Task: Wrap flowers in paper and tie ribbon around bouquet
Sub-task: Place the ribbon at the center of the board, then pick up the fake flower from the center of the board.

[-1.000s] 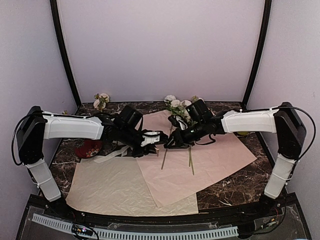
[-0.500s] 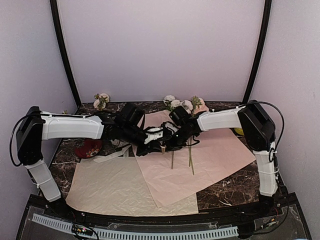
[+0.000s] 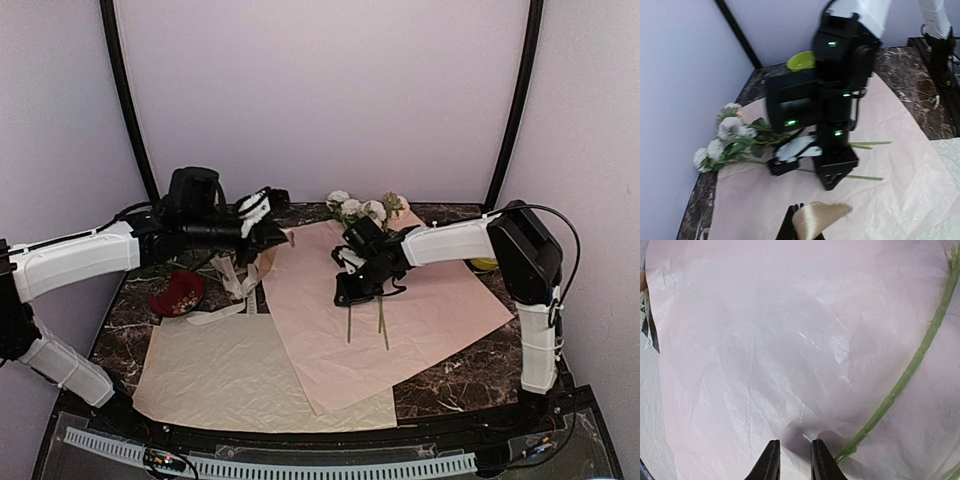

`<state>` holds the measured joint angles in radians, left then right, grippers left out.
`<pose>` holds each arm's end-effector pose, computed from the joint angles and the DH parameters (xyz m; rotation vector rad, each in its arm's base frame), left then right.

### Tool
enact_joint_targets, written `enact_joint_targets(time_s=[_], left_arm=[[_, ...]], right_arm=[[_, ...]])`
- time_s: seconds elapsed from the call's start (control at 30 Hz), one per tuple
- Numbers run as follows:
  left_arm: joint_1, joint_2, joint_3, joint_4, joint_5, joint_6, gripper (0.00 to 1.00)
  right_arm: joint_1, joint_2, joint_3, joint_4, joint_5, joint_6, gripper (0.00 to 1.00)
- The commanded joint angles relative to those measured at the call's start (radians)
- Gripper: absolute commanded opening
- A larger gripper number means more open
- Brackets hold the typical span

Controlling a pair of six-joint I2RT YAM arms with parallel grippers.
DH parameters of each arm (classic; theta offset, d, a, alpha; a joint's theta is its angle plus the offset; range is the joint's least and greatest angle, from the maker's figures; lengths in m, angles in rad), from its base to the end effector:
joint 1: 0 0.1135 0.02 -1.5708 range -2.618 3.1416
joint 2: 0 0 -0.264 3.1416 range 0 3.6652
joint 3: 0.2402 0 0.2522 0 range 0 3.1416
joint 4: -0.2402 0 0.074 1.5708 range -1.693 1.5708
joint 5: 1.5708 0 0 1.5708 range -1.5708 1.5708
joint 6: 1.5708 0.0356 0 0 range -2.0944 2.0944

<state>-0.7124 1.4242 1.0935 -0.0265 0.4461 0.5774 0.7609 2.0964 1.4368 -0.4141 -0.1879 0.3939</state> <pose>0.2412 -0.2287 0.3148 1.3829 1.3402 -0.5196 0.3103 0.3046 0.1434 -0.5693 2.7053 0.6011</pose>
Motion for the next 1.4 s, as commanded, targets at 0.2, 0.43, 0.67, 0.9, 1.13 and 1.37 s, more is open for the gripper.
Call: enact_joint_targets(time_s=[0.2, 0.43, 0.67, 0.9, 1.13, 1.37], left_arm=[[0.156, -0.102, 0.06, -0.129, -0.208, -0.082, 0.0], [0.158, -0.122, 0.096, -0.672, 0.149, 0.052, 0.65], [0.263, -0.366, -0.088, -0.34, 0.113, -0.101, 0.99], [0.496, -0.059, 0.15, -0.308, -0.137, -0.389, 0.83], [0.696, 0.516, 0.642, -0.515, -0.359, -0.778, 0.39], [0.705, 0.695, 0.669, -0.388, -0.345, -0.856, 0.54]], right_arm=[[-0.002, -0.023, -0.069, -0.107, 0.081, 0.003, 0.22], [0.005, -0.051, -0.015, -0.165, 0.097, -0.017, 0.25], [0.019, -0.053, 0.031, -0.199, 0.107, -0.023, 0.28], [0.026, -0.074, 0.022, -0.206, 0.123, -0.021, 0.29], [0.03, -0.077, 0.027, -0.201, 0.124, -0.012, 0.29], [0.033, -0.076, 0.019, -0.205, 0.122, -0.009, 0.29]])
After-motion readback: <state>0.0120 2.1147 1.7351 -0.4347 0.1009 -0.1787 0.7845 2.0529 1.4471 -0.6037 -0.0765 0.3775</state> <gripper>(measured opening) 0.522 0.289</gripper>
